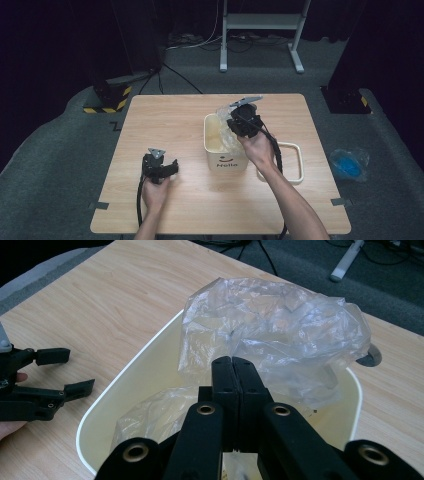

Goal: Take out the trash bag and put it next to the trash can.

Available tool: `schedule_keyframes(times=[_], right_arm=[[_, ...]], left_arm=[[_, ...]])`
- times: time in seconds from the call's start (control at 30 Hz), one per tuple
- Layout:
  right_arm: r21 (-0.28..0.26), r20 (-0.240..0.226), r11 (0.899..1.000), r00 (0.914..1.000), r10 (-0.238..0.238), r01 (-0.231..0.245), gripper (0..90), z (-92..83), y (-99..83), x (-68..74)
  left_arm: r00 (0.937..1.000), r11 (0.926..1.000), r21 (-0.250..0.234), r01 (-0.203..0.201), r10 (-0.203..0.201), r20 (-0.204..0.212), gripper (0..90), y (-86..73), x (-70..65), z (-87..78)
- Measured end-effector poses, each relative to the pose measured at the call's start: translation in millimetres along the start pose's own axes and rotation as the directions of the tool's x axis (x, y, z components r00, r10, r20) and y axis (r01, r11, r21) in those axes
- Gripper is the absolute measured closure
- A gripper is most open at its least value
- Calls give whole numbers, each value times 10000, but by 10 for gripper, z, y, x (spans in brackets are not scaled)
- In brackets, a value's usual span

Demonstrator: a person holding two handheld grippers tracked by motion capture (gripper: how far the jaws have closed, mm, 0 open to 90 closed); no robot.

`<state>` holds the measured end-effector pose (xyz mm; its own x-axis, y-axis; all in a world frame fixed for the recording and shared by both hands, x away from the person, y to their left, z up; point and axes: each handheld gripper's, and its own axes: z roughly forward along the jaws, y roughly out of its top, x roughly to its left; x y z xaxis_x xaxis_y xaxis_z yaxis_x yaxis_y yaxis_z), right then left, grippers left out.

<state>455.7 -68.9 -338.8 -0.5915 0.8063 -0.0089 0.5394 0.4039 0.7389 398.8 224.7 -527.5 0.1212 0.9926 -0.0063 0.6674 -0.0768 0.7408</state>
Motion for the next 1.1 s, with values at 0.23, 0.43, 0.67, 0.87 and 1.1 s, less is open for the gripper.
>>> schedule_keyframes(times=[0.23,0.43,0.67,0.87,1.1], right_arm=[[-300,56,9995,10000,-30,31,897,-131,72,-32],[-519,174,9986,9998,-32,41,897,-238,142,-61],[-765,246,9971,9997,37,-18,897,-333,194,-113],[-945,389,9954,9991,187,-149,897,-425,255,-168],[-1142,525,9933,9983,244,-183,897,-523,324,-215]], left_arm=[[10000,10000,3,22,-22,-14,218,1,-4,1],[10000,10000,22,-16,16,-16,218,3,-1,0],[10000,10000,29,-28,28,-16,218,3,-1,0],[10000,10000,60,-58,58,-50,218,6,0,1],[10000,10000,61,-61,61,-49,218,6,1,1]])
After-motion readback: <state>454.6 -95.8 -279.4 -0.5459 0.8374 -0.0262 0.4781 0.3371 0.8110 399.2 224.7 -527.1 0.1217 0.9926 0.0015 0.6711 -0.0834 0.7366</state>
